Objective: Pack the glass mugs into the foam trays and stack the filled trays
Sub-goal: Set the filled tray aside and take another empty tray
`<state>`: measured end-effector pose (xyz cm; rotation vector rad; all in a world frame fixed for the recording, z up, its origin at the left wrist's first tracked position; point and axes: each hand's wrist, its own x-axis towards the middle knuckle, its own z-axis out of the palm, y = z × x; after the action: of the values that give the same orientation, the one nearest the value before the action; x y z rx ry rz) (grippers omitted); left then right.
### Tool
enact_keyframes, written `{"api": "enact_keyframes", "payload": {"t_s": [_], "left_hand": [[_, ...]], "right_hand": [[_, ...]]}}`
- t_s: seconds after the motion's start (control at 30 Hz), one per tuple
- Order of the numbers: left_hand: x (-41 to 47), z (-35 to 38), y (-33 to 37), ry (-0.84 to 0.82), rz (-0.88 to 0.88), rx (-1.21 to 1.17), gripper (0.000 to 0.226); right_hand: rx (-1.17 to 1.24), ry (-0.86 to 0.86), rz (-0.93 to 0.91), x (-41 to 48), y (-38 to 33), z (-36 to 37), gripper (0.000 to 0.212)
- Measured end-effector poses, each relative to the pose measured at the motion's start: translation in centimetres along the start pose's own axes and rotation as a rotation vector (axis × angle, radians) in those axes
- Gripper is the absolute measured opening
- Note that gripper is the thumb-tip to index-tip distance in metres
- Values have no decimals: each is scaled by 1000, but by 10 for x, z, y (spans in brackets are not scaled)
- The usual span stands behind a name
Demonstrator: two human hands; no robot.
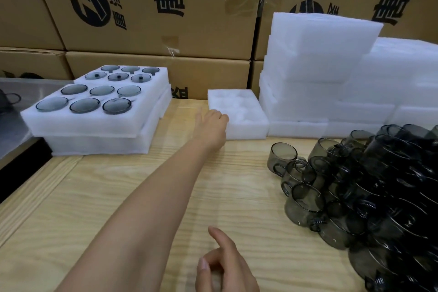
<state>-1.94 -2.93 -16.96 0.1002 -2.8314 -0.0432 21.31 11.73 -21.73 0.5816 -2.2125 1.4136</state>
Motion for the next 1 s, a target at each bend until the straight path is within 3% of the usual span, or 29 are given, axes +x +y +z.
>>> {"api": "enact_keyframes", "payload": {"t_s": [0.13,0.27,0.43,0.57,0.67,0.77,0.87,0.93,1.0], "left_hand": [[-25,-7,2,219,144,-6,29],[-72,-27,16,460,160,-77,16],[-149,-59,43,462,142,-109,24],[-203,-76,67,472,85,-122,31],[-236,-76,84,443,125,-165,23],[-258,-72,90,445,178,-295,8],[-265,-82,74,611,239,-403,22],[-263,-89,50,789,124,-465,24],[-263,-91,18,927,-184,-641,22]], "right_hand": [[1,18,6,-2,2,-3,38],[70,18,19,-2,5,-9,34],[229,28,171,1,5,-19,24],[282,128,151,5,0,-28,25],[271,173,111,6,-1,-38,28],[320,32,127,8,3,-47,25],[206,-95,90,9,12,-53,36],[97,-150,60,10,13,-54,36],[-1,-164,9,10,13,-54,32]]}}
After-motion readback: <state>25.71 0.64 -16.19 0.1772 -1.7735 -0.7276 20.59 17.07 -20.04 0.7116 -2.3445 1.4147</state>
